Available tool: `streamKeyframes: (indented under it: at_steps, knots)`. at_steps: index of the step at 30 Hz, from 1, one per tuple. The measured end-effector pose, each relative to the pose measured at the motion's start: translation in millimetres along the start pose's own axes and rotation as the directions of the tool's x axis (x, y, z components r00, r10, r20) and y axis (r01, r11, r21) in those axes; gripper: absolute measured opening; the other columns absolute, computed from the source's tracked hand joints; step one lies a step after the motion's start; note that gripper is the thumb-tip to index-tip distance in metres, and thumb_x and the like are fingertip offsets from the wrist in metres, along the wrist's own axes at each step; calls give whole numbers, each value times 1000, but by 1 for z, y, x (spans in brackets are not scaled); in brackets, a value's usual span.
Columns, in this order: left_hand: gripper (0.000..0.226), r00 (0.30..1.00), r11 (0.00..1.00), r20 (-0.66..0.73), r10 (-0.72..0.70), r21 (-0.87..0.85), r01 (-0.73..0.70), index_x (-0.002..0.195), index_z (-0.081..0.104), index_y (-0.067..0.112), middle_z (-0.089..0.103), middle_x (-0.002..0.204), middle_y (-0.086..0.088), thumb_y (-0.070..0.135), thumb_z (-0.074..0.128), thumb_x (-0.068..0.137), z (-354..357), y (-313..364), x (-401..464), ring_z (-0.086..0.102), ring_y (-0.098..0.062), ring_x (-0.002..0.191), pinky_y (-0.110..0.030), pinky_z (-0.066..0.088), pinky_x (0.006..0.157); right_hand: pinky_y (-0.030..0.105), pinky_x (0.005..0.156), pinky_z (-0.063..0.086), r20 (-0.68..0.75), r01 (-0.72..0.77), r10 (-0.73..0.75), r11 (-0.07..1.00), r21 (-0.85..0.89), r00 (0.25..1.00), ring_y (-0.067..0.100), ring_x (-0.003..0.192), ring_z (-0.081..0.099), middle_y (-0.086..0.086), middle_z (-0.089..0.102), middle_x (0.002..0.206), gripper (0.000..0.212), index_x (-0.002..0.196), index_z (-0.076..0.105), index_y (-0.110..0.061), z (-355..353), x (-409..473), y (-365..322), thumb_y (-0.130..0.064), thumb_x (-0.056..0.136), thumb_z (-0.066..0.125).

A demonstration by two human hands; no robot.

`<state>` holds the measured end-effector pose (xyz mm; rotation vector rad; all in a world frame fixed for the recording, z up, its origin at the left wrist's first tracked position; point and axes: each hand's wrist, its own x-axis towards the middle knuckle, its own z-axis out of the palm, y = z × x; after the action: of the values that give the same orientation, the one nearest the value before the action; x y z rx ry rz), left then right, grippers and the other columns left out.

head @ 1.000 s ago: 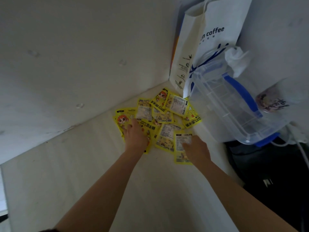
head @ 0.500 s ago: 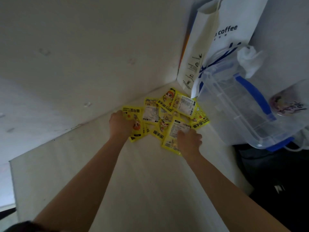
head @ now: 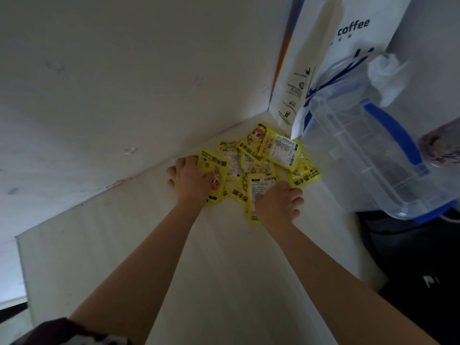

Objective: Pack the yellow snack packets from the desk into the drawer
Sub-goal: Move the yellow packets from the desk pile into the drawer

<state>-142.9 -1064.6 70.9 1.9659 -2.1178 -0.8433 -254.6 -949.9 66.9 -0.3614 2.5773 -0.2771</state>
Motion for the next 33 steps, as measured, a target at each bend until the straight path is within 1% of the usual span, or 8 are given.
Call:
streamKeyframes:
  at_steps: [5, 9, 12, 18, 24, 26, 30, 33]
  knots:
    - [44, 991, 986, -26, 133, -102, -135, 124, 52, 8, 45, 128, -10, 13, 65, 83, 4, 1, -8, 50, -35, 111, -48, 44, 94, 46, 97, 36, 38, -27, 26, 1000, 1, 999, 39, 122, 32, 20, 30, 133, 53, 126, 35, -6, -5, 4, -4, -23, 85, 65]
    - [49, 1000, 992, 18, -22, -122, 25, 130, 48, 11, 33, 137, -11, 17, 66, 84, 3, 6, -8, 42, -36, 117, -41, 39, 98, 47, 90, 43, 53, 26, -28, 998, 53, 998, 40, 115, 42, 19, 31, 129, 47, 124, 38, -8, -9, 6, 3, -18, 86, 64]
    - [52, 994, 986, 57, -94, -132, 100, 127, 50, 12, 32, 135, -12, 23, 72, 81, 1, 7, -6, 40, -35, 118, -40, 39, 98, 46, 84, 51, 74, 67, -77, 989, 131, 994, 44, 104, 53, 18, 31, 125, 43, 120, 39, -8, -10, 7, 10, -15, 85, 63]
    - [50, 990, 985, 76, -119, -116, 127, 121, 53, 11, 42, 127, -12, 21, 74, 77, -1, 4, -7, 51, -32, 111, -44, 47, 94, 44, 76, 55, 73, 123, -134, 982, 140, 988, 41, 88, 59, 15, 36, 116, 42, 115, 44, -12, -18, 11, 33, -20, 81, 67]
    - [31, 989, 982, 124, -82, -160, 102, 103, 58, 11, 64, 100, -7, 18, 73, 76, -4, 4, -17, 60, -27, 95, -36, 51, 76, 36, 65, 50, 70, 173, -183, 976, 129, 981, 34, 88, 61, 14, 54, 108, 40, 108, 46, -17, -22, 9, 56, -25, 78, 70]
    - [30, 986, 979, 137, -90, -168, 112, 102, 57, 15, 65, 101, -5, 19, 71, 75, -5, -1, -23, 60, -26, 94, -37, 52, 77, 36, 64, 48, 67, 187, -196, 974, 125, 978, 34, 89, 61, 13, 60, 105, 37, 106, 45, -17, -24, 7, 64, -25, 79, 68]
    - [30, 975, 938, 178, -135, -295, 184, 102, 57, 19, 67, 99, -2, 18, 72, 76, -11, -16, -33, 63, -25, 92, -43, 55, 82, 40, 71, 52, 68, 207, -227, 953, 219, 971, 35, 91, 63, 6, 60, 96, 30, 103, 43, -15, -39, 6, 73, -17, 84, 66]
    - [39, 953, 849, 219, -210, -442, 289, 105, 54, 20, 67, 98, -1, 15, 77, 74, -18, -29, -41, 66, -23, 89, -46, 57, 80, 37, 66, 50, 14, 301, -316, 915, 269, 949, 31, 87, 62, 1, 57, 94, 29, 103, 42, -16, -54, 9, 72, -14, 85, 65]
